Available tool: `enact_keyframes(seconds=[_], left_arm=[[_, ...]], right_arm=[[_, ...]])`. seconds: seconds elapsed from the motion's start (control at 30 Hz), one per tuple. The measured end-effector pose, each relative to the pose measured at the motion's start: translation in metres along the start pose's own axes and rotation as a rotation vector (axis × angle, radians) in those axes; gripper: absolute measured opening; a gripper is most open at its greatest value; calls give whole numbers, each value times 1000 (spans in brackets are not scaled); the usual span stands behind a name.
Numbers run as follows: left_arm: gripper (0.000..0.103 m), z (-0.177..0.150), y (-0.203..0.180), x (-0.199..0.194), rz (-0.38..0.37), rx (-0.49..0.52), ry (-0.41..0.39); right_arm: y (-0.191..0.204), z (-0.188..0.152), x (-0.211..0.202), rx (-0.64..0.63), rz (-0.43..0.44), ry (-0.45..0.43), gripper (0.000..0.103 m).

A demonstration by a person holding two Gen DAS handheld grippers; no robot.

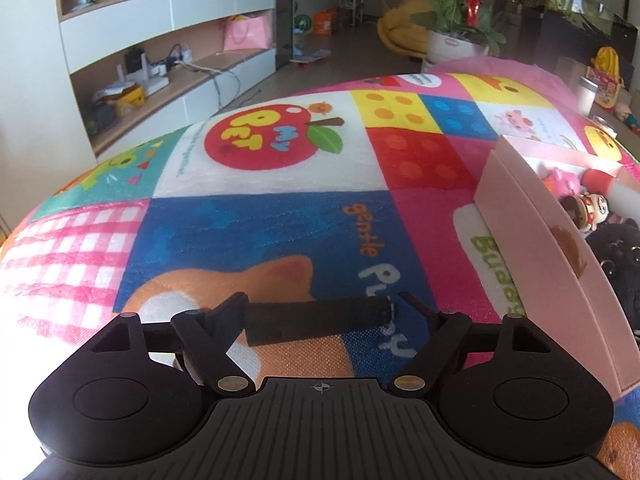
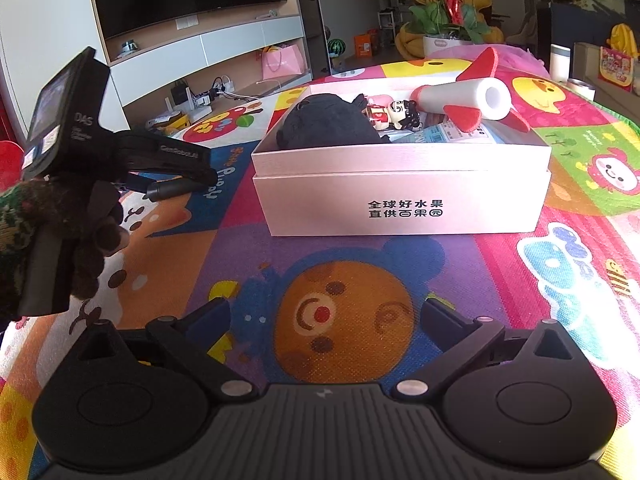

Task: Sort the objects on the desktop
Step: 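Grasp the black stick with the left gripper while the right gripper holds the corn toy, then drop the corn toy into the pink box while the left gripper drops the black stick in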

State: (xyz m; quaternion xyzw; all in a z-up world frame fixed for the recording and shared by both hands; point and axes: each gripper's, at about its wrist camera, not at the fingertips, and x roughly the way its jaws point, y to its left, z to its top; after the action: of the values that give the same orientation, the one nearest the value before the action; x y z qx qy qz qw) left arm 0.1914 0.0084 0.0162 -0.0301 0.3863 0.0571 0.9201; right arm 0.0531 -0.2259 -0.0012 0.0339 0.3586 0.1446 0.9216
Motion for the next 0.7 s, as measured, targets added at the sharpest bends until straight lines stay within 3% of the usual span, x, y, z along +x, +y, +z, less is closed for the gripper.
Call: enact_keyframes(seconds=[0.17, 0.43, 0.57, 0.7], left_arm=[[80, 0, -3, 1, 12, 30, -31], [80, -44, 14, -68, -145, 116, -49], [80, -80, 33, -112, -192, 136, -66], [80, -112, 51, -135, -210, 111, -53]], right_arm=[[-2, 0, 0, 10, 10, -1, 103], [-4, 3, -3, 3, 28, -2, 103], [13, 10, -24, -138, 34, -33, 103], [45, 13, -44, -287, 164, 29, 103]])
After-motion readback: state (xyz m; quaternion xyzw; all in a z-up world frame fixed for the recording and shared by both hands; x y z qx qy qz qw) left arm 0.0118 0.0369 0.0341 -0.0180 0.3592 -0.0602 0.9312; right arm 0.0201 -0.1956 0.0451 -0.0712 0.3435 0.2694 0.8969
